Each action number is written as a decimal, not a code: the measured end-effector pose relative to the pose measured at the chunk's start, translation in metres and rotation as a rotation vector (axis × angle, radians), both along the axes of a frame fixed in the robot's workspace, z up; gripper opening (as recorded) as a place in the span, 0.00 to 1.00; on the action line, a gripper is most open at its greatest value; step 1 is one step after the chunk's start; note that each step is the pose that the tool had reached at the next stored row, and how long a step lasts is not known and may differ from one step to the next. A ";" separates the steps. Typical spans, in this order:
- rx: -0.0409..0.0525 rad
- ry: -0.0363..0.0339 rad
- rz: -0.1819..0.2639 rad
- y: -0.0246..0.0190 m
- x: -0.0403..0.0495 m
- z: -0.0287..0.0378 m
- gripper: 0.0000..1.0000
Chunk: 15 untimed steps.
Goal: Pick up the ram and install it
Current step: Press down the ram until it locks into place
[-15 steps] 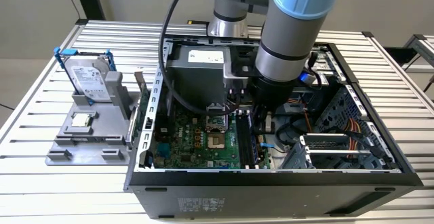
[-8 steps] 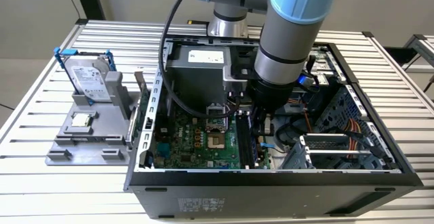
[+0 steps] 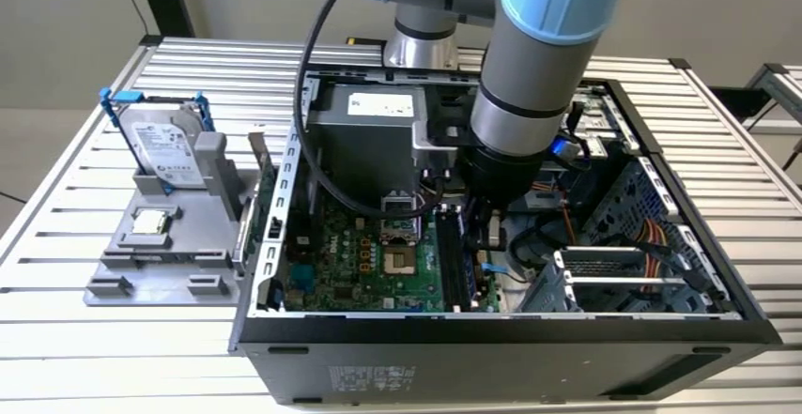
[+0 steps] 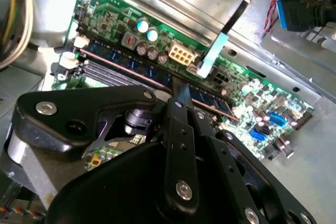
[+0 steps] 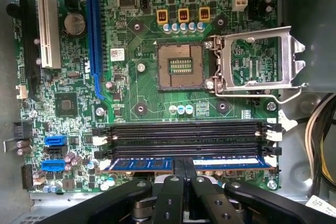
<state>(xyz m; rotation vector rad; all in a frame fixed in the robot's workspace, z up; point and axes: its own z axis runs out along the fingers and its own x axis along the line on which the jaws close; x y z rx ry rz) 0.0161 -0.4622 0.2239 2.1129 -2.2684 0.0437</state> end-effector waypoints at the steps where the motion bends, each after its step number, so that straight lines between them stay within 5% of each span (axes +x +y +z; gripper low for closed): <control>1: -0.0022 0.0006 0.000 -0.0003 -0.0001 0.0051 0.00; 11: -0.0035 0.0023 0.000 -0.0006 -0.0001 0.0482 0.00; 15: -0.0035 0.0023 0.000 -0.0006 -0.0001 0.0580 0.00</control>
